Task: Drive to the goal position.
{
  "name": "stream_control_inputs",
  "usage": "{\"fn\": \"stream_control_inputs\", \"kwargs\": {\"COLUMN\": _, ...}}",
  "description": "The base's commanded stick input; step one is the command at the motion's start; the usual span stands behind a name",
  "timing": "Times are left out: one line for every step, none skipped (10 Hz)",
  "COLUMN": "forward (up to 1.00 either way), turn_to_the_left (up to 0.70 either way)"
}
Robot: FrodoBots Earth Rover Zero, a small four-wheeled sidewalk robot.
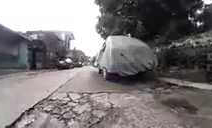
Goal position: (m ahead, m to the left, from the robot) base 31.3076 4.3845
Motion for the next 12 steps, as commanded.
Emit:
{"fn": "stream_control_inputs", "kwargs": {"forward": 1.0, "turn_to_the_left": 0.0}}
{"fn": "stream_control_inputs", "kwargs": {"forward": 1.0, "turn_to_the_left": 0.0}}
{"fn": "stream_control_inputs", "kwargs": {"forward": 1.0, "turn_to_the_left": 0.0}}
{"fn": "stream_control_inputs", "kwargs": {"forward": 1.0, "turn_to_the_left": 0.09}}
{"fn": "stream_control_inputs", "kwargs": {"forward": 1.0, "turn_to_the_left": 0.23}}
{"fn": "stream_control_inputs", "kwargs": {"forward": 1.0, "turn_to_the_left": 0.27}}
{"fn": "stream_control_inputs", "kwargs": {"forward": 1.0, "turn_to_the_left": 0.27}}
{"fn": "stream_control_inputs", "kwargs": {"forward": 1.0, "turn_to_the_left": 0.27}}
{"fn": "stream_control_inputs", "kwargs": {"forward": 1.0, "turn_to_the_left": 0.27}}
{"fn": "stream_control_inputs", "kwargs": {"forward": 1.0, "turn_to_the_left": 0.27}}
{"fn": "stream_control_inputs", "kwargs": {"forward": 1.0, "turn_to_the_left": 0.27}}
{"fn": "stream_control_inputs", "kwargs": {"forward": 1.0, "turn_to_the_left": 0.27}}
